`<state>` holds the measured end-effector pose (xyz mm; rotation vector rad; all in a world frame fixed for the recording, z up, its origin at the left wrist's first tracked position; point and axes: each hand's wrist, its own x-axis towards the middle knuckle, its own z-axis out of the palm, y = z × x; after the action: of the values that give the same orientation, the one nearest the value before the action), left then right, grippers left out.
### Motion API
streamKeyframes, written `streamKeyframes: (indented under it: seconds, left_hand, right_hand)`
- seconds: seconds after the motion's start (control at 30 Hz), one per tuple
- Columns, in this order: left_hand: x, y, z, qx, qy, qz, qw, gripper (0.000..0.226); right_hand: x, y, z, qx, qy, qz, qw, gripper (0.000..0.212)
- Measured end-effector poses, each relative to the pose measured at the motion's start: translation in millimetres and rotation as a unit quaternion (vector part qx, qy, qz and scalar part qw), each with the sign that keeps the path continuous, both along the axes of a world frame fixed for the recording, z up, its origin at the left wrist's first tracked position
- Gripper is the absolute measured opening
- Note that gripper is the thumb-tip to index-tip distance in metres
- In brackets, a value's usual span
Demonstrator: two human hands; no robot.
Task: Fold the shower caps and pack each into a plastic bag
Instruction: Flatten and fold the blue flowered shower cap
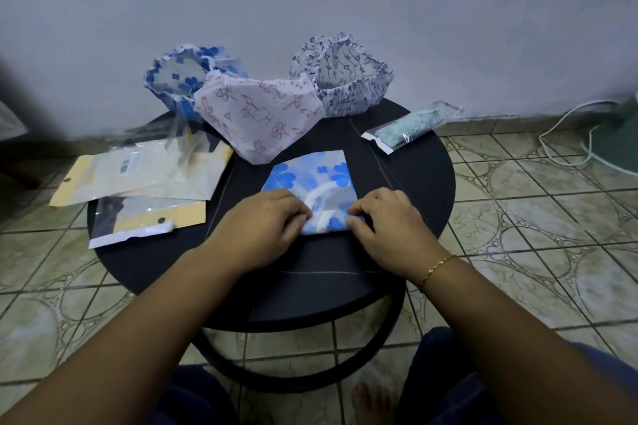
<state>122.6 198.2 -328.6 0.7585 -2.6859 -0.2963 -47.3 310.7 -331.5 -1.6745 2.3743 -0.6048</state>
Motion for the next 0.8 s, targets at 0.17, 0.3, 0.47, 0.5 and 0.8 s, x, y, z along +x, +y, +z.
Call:
streamKeyframes:
  seconds: [0.17,0.3,0.47,0.5,0.8]
  left_hand:
    - [5,-2,3,0.046,-0.038,0.003,0.998,0.045]
    - [9,-1,4,0.042,-0.023,0.008,0.999,0.036]
    - [14,-4,6,0.065,-0.022,0.030,0.997,0.039]
    - [15,-4,5,0.083,-0.009,0.043,0.996,0.032]
    - [7,-6,0,0.097,0.034,0.078,0.992,0.013]
  right_hand:
    - [-2,4,0,0.016,0.013,0.029,0.999,0.034]
    - [-3,5,2,-0.002,-0.012,0.038,0.999,0.027]
    - [-11,3,3,0.005,-0.098,0.046,0.994,0.020]
    - [-12,2,3,0.004,-0.112,0.039,0.993,0.024]
    - [-8,-9,-1,-0.033,-0.149,-0.054,0.987,0.037]
